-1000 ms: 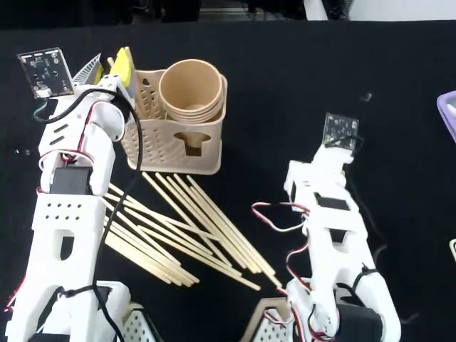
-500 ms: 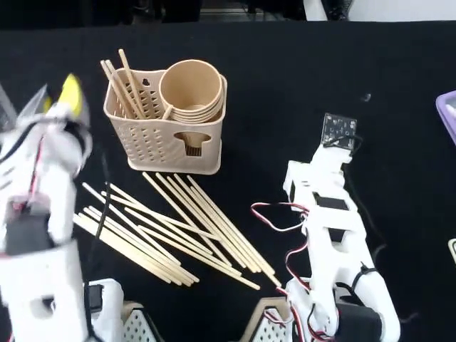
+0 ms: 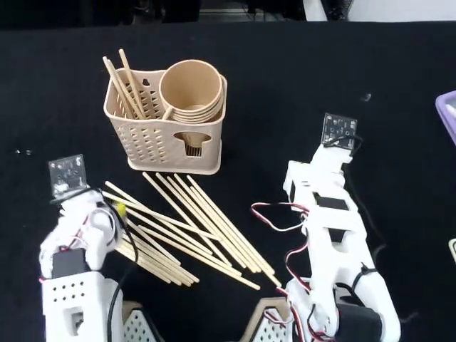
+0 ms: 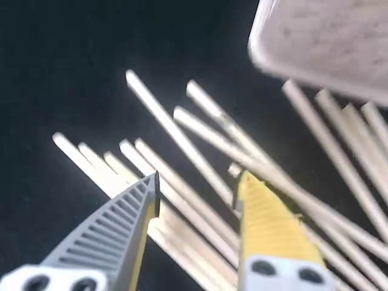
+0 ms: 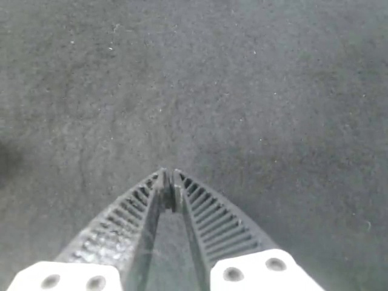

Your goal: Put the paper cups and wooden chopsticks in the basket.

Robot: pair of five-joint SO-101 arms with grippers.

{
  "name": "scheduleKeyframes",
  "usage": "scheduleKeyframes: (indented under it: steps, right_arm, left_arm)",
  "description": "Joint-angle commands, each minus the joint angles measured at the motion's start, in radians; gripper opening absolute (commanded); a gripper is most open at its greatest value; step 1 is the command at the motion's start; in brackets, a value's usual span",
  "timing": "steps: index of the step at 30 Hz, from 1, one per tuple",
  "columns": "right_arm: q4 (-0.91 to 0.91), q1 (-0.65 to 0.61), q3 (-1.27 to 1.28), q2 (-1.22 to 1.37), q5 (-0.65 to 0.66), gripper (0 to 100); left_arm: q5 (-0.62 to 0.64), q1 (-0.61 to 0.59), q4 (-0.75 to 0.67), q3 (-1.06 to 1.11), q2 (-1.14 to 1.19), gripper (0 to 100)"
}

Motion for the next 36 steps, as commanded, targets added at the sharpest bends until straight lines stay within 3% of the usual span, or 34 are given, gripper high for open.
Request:
scheduleKeyframes:
  steps: [1,3,7,13,25,31,36]
  right_arm:
    - [-0.025,-0.011,-0.002,0.002,0.000,1.5]
    - [-0.025,-0.011,-0.002,0.002,0.000,1.5]
    - [-0.025,-0.011,-0.002,0.002,0.000,1.5]
    - [-0.025,-0.011,-0.002,0.002,0.000,1.5]
    - [-0.023,-0.011,-0.002,0.002,0.000,1.5]
    - [-0.023,-0.011,-0.002,0.002,0.000,1.5]
    - [-0.025,-0.011,-0.002,0.002,0.000,1.5]
  left_arm:
    - [-0.008,-0.010,0.077,-0.033,-0.015,23]
    - [-0.006,-0.031,0.146,-0.065,-0.008,23]
    - [-0.011,-0.130,0.110,-0.044,0.008,24]
    - [0.003,-0.131,0.101,-0.053,0.081,24]
    - [0.106,-0.131,-0.103,-0.094,0.354,23]
    - [0.199,-0.130,-0.158,-0.208,0.517,10]
    - [0.206,-0.108,-0.158,-0.286,0.594,9]
